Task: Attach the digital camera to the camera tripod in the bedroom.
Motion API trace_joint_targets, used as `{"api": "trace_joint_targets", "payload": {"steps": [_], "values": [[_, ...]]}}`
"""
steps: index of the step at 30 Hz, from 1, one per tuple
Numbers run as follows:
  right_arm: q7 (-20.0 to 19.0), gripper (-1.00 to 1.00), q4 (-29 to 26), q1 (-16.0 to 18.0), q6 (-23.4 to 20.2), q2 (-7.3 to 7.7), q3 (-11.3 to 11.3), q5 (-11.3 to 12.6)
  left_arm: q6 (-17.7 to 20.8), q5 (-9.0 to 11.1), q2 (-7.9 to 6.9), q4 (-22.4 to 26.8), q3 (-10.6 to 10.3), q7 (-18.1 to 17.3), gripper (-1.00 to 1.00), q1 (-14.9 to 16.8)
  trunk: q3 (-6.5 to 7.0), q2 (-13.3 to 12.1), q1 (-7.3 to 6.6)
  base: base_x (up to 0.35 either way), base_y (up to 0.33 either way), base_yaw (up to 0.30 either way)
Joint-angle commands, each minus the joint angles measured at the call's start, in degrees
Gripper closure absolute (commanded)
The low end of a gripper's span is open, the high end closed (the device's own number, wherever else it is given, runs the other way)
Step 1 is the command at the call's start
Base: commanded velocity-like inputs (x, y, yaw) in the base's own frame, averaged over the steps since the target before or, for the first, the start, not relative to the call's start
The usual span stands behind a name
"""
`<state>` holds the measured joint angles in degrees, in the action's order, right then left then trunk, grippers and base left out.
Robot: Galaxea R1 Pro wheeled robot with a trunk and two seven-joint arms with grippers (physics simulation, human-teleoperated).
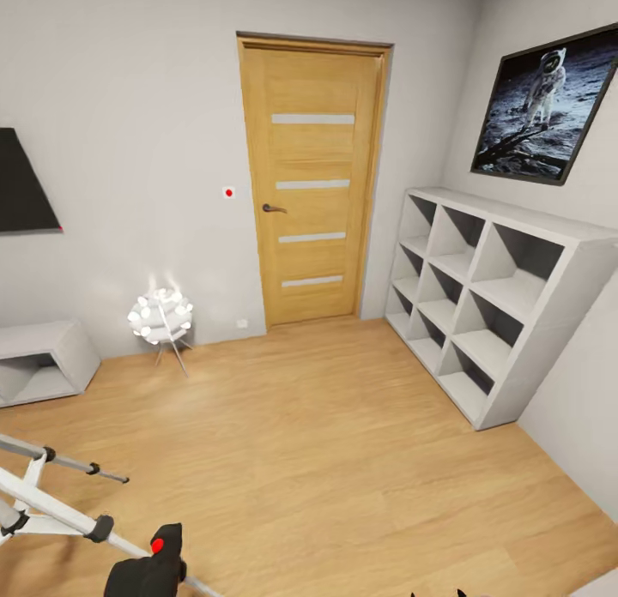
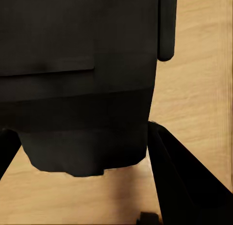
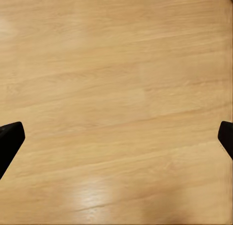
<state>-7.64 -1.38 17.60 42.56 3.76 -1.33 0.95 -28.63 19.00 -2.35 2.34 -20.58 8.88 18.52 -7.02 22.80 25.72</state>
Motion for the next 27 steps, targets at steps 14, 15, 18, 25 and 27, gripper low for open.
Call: {"api": "trace_joint_targets", "payload": {"steps": [14, 15, 18, 25, 27], "values": [[-0.4, -1.00, 0.1, 0.1, 0.2, -0.07, -0.2, 0.1, -0.1, 0.1, 0.04, 0.0, -0.5, 0.4, 1.00, 0.0, -0.12, 0.1, 0.06, 0.332, -0.108, -0.148], [-0.4, -1.00, 0.1, 0.1, 0.2, -0.07, -0.2, 0.1, -0.1, 0.1, 0.03, 0.0, -0.5, 0.4, 1.00, 0.0, -0.12, 0.1, 0.06, 0.333, -0.135, -0.004], [-0.4, -1.00, 0.1, 0.1, 0.2, -0.07, -0.2, 0.1, -0.1, 0.1, 0.04, 0.0, -0.5, 0.4, 1.00, 0.0, -0.12, 0.1, 0.06, 0.333, -0.145, -0.002], [-0.4, -1.00, 0.1, 0.1, 0.2, -0.07, -0.2, 0.1, -0.1, 0.1, 0.06, 0.0, -0.5, 0.4, 1.00, 0.0, -0.12, 0.1, 0.06, 0.327, -0.169, 0.000], [-0.4, -1.00, 0.1, 0.1, 0.2, -0.07, -0.2, 0.1, -0.1, 0.1, 0.06, 0.0, -0.5, 0.4, 1.00, 0.0, -0.12, 0.1, 0.06, 0.303, -0.208, 0.000]]}}
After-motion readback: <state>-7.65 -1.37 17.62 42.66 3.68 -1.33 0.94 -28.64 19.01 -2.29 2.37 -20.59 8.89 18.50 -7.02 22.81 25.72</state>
